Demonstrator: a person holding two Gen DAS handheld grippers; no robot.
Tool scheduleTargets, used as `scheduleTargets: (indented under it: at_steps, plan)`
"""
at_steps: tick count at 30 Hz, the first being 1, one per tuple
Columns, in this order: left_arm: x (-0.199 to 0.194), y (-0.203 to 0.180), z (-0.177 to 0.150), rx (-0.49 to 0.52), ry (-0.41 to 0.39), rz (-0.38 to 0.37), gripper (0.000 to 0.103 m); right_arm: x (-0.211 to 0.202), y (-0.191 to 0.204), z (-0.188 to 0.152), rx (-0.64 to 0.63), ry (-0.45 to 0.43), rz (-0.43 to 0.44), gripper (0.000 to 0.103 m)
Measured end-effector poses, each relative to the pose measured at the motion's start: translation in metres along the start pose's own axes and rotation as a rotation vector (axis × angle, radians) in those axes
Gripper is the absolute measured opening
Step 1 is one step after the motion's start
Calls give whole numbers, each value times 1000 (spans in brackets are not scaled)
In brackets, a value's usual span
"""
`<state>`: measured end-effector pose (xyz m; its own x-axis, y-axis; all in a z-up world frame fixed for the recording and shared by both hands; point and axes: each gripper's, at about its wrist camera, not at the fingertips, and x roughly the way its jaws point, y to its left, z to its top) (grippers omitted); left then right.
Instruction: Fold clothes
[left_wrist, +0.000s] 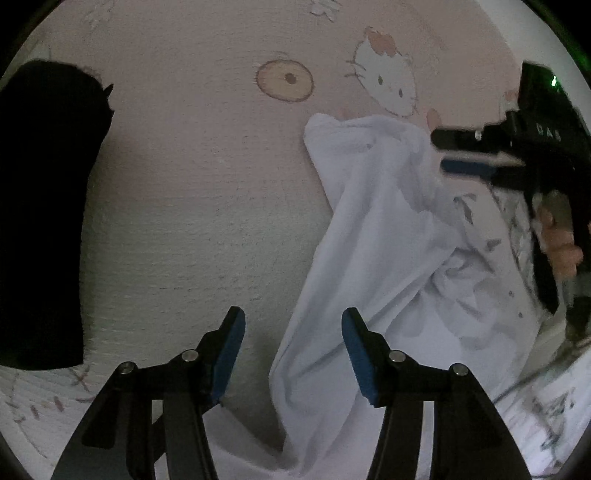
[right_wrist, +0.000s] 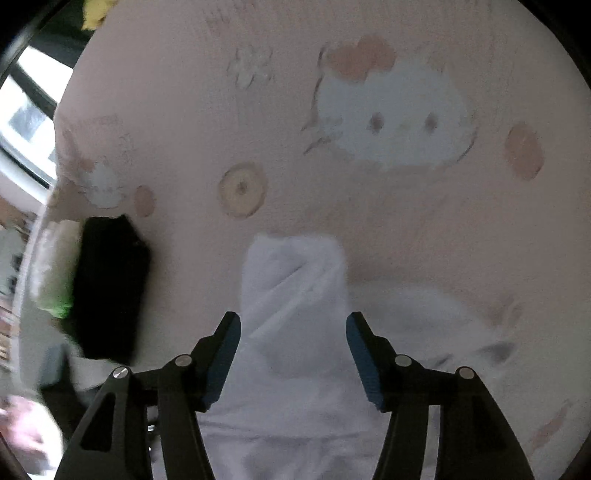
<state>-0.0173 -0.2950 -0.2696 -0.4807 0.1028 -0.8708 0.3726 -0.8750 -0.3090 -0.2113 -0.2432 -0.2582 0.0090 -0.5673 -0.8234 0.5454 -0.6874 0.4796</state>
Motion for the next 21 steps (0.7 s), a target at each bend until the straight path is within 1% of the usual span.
scheduleTargets:
  at_steps: [3,6,8,10,11,12,13,14,16,21]
  plan:
    - [-1,1,-3,-9,-13,-10,51,12,4,-5,60,70,62,59]
    - [-3,0,-8,12,-28,-37,51,24,8,-9,119,139,124,59]
    - [1,-3,-9,30,-3,-24,51,35,13,-16,129,185,135,59]
    - [5,-6,-10,58,19,-15,50,42,17,-21,141,199,133,59]
    - [5,-8,-11,76,16,-16,41,46,19,-24,147,203,134,59]
    - [4,-12,-11,98,8,-14,35,47,20,-25,153,207,134,59]
    - [4,-16,-12,120,1,-6,24,49,21,-27,159,211,133,59]
    - [4,-19,-13,137,0,3,17,50,22,-28,165,216,132,59]
    - [5,-23,-14,152,-2,-3,10,51,25,-31,178,228,129,59]
    - [-6,-19,-15,97,-32,-75,7,60,28,-40,210,251,143,59]
